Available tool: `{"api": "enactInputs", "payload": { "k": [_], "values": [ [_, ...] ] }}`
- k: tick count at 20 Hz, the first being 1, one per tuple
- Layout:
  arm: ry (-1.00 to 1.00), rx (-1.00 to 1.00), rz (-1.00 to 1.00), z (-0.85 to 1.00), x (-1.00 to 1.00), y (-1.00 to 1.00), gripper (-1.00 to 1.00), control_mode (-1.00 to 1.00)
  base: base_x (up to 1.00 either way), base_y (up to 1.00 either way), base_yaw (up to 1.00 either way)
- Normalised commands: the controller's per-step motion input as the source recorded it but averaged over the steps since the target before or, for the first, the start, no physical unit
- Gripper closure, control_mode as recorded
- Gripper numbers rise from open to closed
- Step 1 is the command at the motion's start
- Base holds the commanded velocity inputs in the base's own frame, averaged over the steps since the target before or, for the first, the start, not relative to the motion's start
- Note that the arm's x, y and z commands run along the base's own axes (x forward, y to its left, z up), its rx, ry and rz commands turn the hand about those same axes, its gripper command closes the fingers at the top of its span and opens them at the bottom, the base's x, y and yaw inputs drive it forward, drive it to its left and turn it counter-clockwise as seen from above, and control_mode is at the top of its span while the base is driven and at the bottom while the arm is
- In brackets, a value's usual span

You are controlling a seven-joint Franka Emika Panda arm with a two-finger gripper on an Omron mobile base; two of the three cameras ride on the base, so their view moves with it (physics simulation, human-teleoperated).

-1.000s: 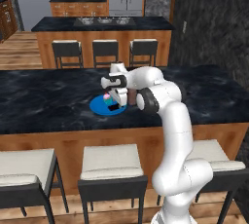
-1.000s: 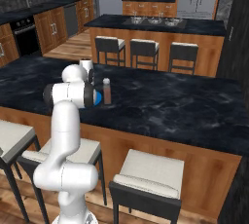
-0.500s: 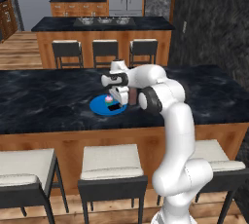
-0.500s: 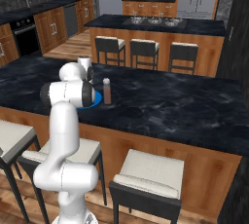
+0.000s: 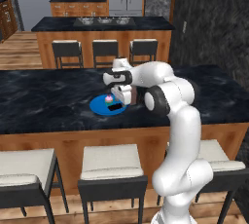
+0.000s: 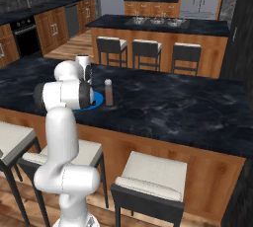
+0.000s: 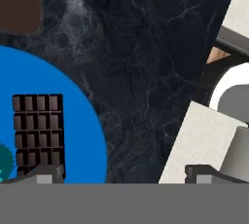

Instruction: Take the cinnamon bottle from the cabinet and place it on the dining table, next to the plate with the cupcake. Then take the chocolate from the dining counter and place it on the cupcake plate.

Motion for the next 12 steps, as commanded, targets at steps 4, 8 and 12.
{"api": "enactInputs", "payload": {
  "k": [4,8,12],
  "values": [
    [-0.01,0.00,0.12,0.17,-0.70,0.00,-1.00,-1.00,0.00,0.00,0.00],
    [-0.08,-0.02,0.32,0.10,-0.82,0.00,-1.00,-1.00,0.00,0.00,0.00],
    [-0.06,0.00,0.37,0.10,-0.81,0.00,-1.00,-1.00,0.00,0.00,0.00]
  ]
}}
